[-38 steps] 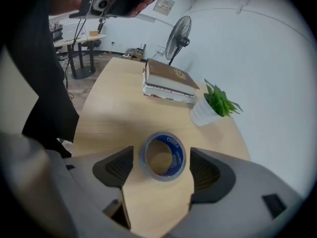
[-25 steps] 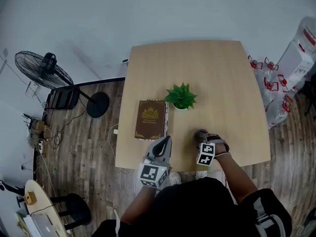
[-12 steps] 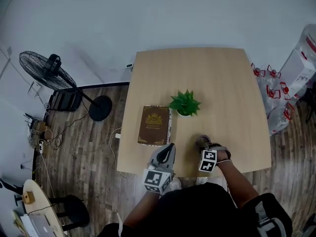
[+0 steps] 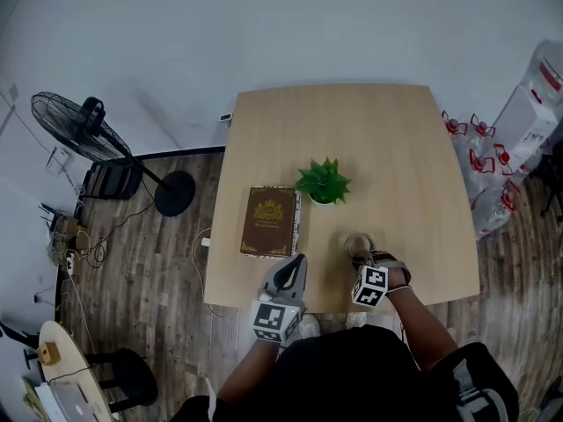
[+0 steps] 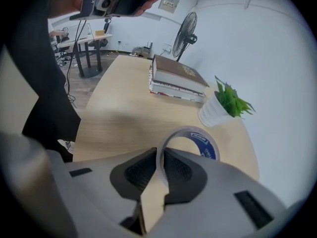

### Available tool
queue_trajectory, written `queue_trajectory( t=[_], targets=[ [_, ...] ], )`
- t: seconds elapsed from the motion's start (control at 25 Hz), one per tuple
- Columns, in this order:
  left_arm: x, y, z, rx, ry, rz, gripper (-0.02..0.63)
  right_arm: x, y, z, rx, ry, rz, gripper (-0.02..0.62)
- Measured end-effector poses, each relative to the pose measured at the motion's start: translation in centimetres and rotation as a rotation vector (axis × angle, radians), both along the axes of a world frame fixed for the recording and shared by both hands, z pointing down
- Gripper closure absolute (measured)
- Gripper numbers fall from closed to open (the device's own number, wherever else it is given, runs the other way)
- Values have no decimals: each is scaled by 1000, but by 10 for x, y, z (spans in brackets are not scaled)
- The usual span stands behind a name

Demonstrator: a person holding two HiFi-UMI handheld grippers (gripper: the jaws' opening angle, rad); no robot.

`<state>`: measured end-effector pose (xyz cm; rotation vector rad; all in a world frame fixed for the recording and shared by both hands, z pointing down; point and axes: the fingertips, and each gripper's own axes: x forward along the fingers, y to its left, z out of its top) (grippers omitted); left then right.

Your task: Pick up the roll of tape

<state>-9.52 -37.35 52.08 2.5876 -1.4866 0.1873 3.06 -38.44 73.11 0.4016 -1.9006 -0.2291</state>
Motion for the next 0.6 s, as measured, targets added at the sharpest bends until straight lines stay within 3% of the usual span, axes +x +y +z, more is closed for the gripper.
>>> queue_trajectory(
  t=[0.44,0.6],
  targets=[
    [8,6,-2,14,21,5,606,2,-28,-108,221,-340,233,554],
    [9,5,-1,-1,4,-12,606,3,-35,-159,268,-525,329,554]
  ],
)
